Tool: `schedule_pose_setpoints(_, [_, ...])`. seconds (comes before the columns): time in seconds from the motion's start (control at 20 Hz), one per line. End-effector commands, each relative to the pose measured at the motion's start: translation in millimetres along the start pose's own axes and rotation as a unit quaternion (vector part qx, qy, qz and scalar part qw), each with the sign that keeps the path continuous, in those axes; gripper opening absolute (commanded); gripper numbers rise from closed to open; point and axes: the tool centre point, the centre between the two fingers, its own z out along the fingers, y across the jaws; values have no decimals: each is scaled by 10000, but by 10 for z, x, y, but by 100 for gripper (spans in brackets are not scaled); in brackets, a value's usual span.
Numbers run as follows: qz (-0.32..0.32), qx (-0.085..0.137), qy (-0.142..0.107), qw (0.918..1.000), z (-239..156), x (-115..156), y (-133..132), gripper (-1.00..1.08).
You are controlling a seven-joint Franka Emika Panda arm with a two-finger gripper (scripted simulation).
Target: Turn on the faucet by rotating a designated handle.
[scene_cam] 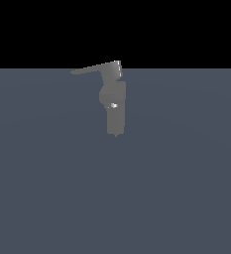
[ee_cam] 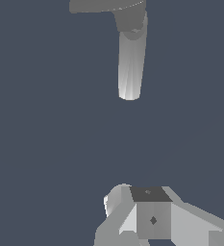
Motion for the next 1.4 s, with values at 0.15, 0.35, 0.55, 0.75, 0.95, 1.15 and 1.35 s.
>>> schedule_pose_setpoints(0.15, [8, 5, -24, 10000, 6, -10, 27, -100])
schedule_pose_setpoints(0.35, [21, 20, -107, 9999, 29, -57, 123, -100])
schedule_pose_setpoints(0.55, [2, 19, -131, 9999, 39, -84, 155, -100])
schedule_pose_setpoints(0.75, [41, 28, -128, 9999, 33, -60, 143, -100])
schedule_pose_setpoints(0.95, [182, 61, -148, 9997, 21, 8, 136, -100])
schedule_pose_setpoints(1.15, [415, 112, -180, 9989, 5, 123, 120, -100])
schedule_pose_setpoints(1.35, [749, 176, -229, 9968, -9, 289, 98, -100])
